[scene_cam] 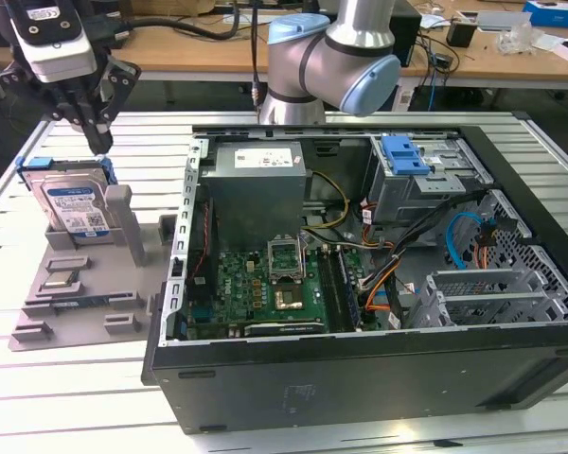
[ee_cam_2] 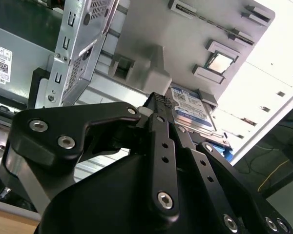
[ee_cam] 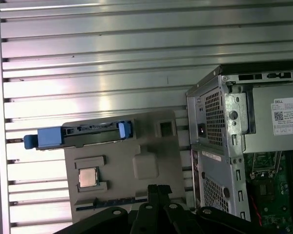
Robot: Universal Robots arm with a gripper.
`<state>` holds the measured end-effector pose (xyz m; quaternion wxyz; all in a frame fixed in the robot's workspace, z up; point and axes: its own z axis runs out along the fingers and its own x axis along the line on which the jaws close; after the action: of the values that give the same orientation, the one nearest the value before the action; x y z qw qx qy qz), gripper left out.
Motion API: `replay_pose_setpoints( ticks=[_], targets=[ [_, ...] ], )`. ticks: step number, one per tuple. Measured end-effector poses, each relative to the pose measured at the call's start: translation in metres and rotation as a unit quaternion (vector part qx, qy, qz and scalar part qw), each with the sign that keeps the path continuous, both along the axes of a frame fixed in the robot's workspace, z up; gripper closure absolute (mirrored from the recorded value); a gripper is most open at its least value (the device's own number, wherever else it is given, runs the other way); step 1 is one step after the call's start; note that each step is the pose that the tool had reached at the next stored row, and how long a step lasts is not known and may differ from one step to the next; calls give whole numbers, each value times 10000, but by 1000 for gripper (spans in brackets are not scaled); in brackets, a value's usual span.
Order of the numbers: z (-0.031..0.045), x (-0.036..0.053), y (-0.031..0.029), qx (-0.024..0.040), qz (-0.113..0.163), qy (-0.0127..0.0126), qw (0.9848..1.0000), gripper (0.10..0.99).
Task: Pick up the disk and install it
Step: 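Reach for the disk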
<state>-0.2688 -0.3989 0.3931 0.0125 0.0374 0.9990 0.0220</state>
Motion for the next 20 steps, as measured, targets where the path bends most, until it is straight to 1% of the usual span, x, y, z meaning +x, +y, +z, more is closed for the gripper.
replay_pose_setpoints(
  ticks=[6, 8, 12, 16, 20],
  targets=[
    [0, -71, 0, 0, 0, 0, 10000, 980],
    [0, -122, 0, 0, 0, 0, 10000, 980],
    [-1, -194, 0, 0, 0, 0, 10000, 980],
    [-1, -247, 0, 0, 0, 0, 10000, 980],
    [-2, -347, 0, 0, -1, 0, 10000, 980]
  ],
)
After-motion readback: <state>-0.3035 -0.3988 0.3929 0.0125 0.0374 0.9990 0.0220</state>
